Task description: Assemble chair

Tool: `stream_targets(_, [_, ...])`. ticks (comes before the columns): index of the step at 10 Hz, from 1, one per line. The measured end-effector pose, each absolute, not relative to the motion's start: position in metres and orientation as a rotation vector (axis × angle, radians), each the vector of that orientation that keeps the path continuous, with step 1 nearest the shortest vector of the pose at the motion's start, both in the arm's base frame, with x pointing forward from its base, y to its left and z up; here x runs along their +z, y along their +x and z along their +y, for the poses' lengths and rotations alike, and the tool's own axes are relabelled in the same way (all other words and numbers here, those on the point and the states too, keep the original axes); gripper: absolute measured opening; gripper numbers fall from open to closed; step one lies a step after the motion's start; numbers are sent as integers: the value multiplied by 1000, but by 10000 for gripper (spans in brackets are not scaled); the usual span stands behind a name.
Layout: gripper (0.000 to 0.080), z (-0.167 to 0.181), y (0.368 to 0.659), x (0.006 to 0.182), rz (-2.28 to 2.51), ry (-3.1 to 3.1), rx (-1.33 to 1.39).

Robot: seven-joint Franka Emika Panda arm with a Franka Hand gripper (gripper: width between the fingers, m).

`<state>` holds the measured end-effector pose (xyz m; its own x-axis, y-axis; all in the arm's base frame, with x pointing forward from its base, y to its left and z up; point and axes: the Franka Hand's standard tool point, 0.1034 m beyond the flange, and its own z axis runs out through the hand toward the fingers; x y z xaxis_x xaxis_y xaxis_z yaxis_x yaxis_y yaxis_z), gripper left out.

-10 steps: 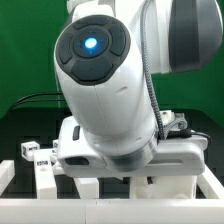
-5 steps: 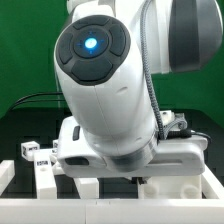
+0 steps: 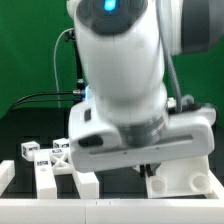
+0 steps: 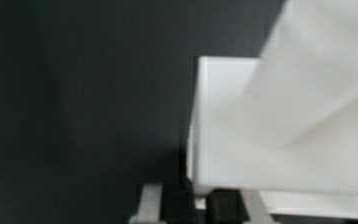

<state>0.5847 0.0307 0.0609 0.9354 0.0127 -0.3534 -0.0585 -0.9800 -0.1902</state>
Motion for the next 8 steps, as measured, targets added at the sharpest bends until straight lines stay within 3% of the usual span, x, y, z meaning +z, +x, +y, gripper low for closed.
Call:
stream_targets(2, [22, 28, 573, 58, 52, -2935, 409])
stream_targets(3, [22, 25, 586, 57, 64, -2965, 276])
stream_targets(6, [22, 28, 587, 47, 67, -3033, -106])
stream_targets(8, [22, 28, 586, 32, 89, -3044, -347])
